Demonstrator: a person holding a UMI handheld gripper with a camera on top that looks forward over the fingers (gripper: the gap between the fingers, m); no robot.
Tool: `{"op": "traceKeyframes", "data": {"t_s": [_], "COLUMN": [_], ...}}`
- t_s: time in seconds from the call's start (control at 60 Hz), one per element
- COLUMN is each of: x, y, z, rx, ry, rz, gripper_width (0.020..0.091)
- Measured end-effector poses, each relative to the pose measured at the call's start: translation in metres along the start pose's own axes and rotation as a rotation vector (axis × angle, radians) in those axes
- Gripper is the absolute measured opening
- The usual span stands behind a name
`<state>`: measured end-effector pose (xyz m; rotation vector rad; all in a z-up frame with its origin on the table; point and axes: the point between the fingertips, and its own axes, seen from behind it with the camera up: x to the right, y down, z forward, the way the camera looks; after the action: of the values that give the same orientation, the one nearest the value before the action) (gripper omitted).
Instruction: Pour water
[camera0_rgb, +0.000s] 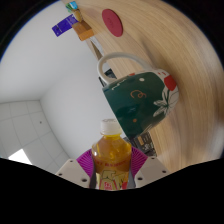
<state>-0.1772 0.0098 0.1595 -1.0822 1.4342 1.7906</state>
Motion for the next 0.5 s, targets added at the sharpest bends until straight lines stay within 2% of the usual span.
{"op": "traceKeyframes", "data": {"t_s": [0.15, 0.267, 0.35, 0.417, 0.433, 0.467, 0.5], "x": [-0.029, -0.119, -0.185, -0.229, -0.237, -0.254, -0.268], "y": [0.023, 0.032, 0.017, -0.013, -0.019, -0.036, -0.049], "z": [-0.003, -0.022, -0.037, -0.059, -0.062, -0.073, -0.066], "rx": [-0.06, -0.079, 0.02, 0.122, 0.152, 0.198, 0.263], "ry": [-0.029, -0.2, -0.284, -0.322, -0.325, -0.341, -0.29], "rz": [-0.193, -0.589, -1.004, -1.336, -1.414, -1.553, -1.668], "gripper_width": [0.0448, 0.045, 0.0453, 0.0452, 0.0474, 0.0474, 0.0474]}}
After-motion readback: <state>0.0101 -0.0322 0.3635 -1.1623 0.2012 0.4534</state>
